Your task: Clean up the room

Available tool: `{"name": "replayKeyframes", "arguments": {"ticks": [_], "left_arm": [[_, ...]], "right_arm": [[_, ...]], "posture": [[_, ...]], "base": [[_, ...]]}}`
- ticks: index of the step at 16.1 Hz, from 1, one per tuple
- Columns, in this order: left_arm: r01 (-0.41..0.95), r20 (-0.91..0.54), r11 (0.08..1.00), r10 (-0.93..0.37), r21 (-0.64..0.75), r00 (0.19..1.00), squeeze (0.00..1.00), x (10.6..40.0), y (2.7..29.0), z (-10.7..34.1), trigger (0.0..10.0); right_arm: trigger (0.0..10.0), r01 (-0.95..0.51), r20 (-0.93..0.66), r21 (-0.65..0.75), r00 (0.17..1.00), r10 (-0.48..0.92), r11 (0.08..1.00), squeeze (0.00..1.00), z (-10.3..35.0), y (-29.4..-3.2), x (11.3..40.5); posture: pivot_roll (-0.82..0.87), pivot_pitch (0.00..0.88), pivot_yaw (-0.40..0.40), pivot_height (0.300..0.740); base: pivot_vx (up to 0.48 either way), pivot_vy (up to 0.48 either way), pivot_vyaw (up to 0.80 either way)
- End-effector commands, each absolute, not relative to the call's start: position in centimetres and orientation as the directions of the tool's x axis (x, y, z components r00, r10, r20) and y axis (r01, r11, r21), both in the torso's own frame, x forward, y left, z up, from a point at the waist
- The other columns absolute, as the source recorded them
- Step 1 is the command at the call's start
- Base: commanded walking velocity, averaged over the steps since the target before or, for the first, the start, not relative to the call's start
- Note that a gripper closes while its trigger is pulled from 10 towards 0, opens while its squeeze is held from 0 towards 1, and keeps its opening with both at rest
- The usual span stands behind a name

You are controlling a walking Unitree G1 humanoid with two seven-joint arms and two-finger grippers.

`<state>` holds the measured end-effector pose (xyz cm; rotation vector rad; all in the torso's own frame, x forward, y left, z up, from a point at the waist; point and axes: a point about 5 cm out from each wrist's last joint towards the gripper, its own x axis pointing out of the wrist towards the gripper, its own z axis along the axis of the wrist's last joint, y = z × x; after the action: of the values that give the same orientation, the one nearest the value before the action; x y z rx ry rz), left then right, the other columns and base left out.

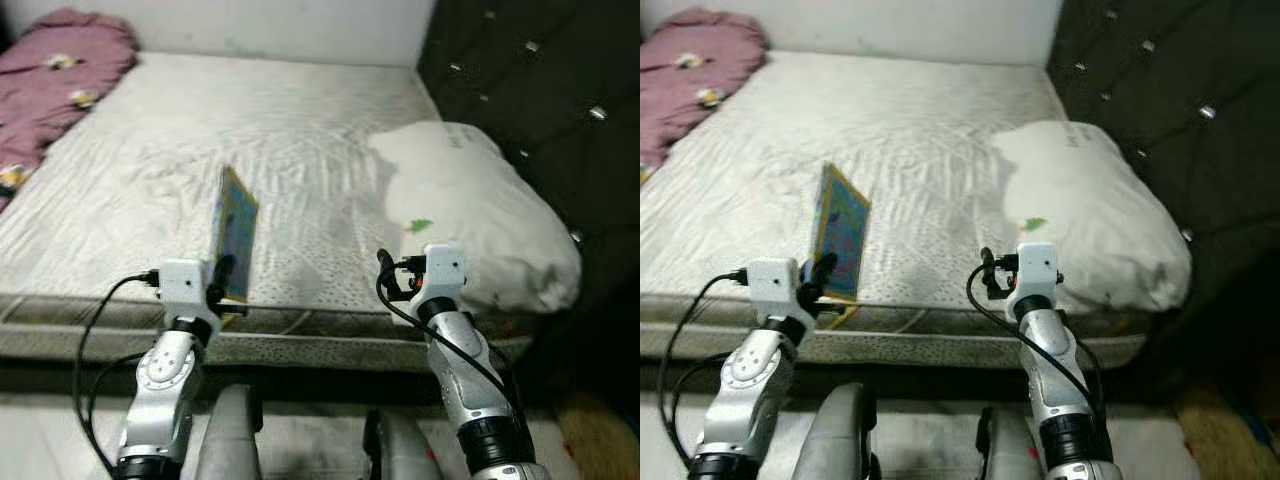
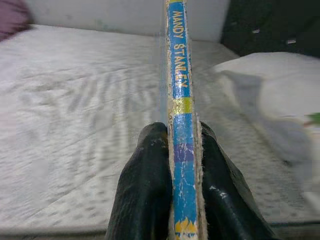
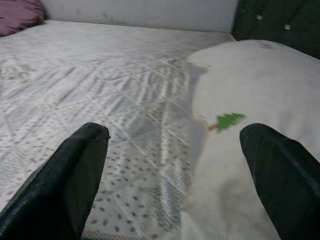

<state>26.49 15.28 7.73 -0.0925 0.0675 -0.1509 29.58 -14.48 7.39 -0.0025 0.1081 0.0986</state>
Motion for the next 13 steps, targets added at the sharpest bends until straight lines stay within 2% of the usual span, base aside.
{"name": "replayKeyframes", "arguments": {"ticks": [1,3,13], "left_arm": [[0.179,0.018,0.980,-0.178,-0.085,0.984,0.00,27.07,14.89,9.45,10.0],[0.199,0.019,0.975,-0.199,-0.094,0.980,0.00,27.01,14.75,9.43,10.0],[0.226,0.010,0.968,-0.227,-0.105,0.974,0.00,27.01,14.42,9.32,10.0]], "right_arm": [[10.0,-0.102,-0.093,0.001,0.991,0.101,0.995,0.00,7.97,-14.51,29.97],[10.0,-0.101,-0.094,0.001,0.990,0.101,0.995,0.00,7.94,-14.48,29.96],[10.0,-0.098,-0.098,0.000,0.990,0.098,0.995,0.00,7.87,-14.39,30.07]], "posture": [[-0.02,0.004,-0.027,0.634],[-0.03,0.009,-0.027,0.634],[-0.02,0.011,-0.024,0.634]], "base": [[0.000,0.000,0.00],[0.131,0.000,0.00],[0.300,0.000,0.00]]}}
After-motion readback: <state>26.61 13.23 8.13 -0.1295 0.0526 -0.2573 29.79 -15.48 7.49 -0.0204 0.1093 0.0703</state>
